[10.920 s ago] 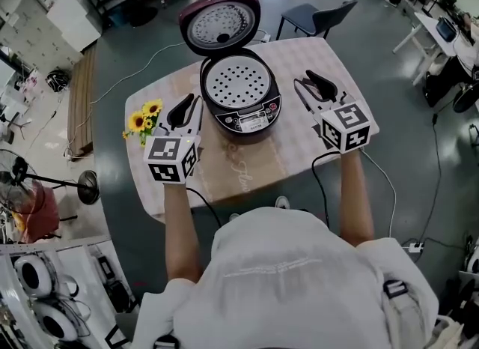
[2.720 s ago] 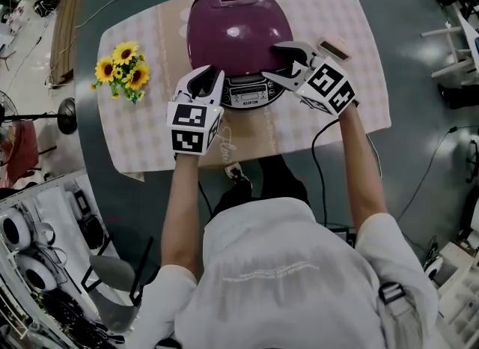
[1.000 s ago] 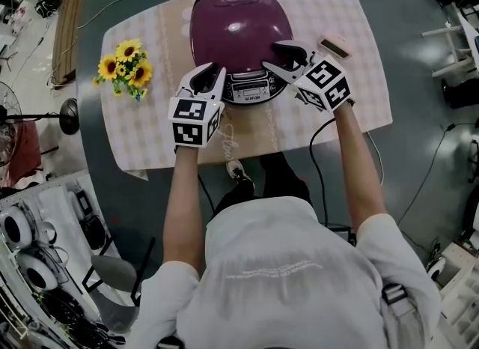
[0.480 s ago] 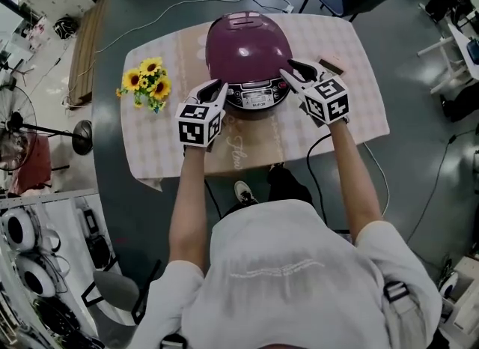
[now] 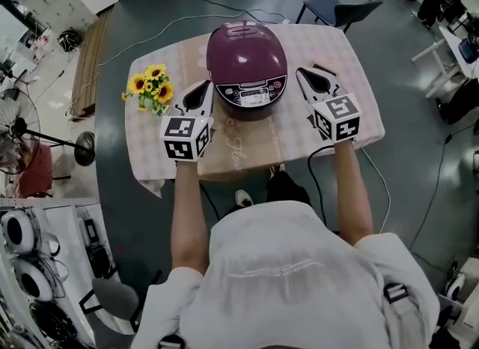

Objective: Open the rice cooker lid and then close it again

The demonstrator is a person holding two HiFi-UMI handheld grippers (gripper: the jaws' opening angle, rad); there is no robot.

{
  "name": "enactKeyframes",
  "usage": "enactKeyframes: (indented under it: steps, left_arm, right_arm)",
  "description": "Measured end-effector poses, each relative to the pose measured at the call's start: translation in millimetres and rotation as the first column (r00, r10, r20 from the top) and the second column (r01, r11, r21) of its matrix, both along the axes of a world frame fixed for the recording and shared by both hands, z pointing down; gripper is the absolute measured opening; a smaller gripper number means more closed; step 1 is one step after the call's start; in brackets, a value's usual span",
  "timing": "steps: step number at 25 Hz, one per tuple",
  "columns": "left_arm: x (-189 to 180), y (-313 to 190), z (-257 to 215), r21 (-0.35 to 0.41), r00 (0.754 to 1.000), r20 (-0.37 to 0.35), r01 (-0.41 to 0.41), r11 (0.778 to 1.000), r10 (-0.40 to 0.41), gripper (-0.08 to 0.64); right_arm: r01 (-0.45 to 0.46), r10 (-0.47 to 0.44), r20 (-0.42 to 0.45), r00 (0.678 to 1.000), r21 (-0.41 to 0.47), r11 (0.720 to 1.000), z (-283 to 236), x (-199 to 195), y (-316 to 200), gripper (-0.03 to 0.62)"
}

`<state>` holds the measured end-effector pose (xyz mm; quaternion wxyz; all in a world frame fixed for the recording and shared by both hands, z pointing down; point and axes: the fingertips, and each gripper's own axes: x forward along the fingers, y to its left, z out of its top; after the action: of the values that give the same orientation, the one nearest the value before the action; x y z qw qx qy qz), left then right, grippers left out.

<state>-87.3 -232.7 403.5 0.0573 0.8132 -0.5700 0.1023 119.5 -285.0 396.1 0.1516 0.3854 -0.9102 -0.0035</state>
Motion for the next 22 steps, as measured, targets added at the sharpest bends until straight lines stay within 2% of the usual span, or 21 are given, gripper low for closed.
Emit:
enactKeyframes:
  steps: [4, 8, 12, 22]
  left_arm:
    - [-1, 16, -23, 0.054, 1.000, 0.001, 0.021, 0.998, -0.021, 0.015]
    - [0, 31, -45, 0.100, 1.000, -0.011, 0.025, 0.995, -0.024, 0.015]
    - [-2, 43, -62, 0.134, 0.998, 0.044, 0.041, 0.990, -0.047, 0.015]
    - [1, 61, -92, 0.197, 0.995, 0.087, 0.031, 0.980, -0.049, 0.015]
  right_arm:
    - [-0.004, 0.003, 0.023, 1.000, 0.057, 0.998, -27, 9, 17, 0.026]
    - [-0.006, 0.005, 0.009, 1.000, 0.118, 0.993, -45, 14, 32, 0.026]
    - [0.007, -0.007, -0.005, 1.000, 0.154, 0.988, -58, 14, 45, 0.026]
    - [0.058, -0.059, 0.002, 0.998, 0.187, 0.981, -79, -5, 67, 0.025]
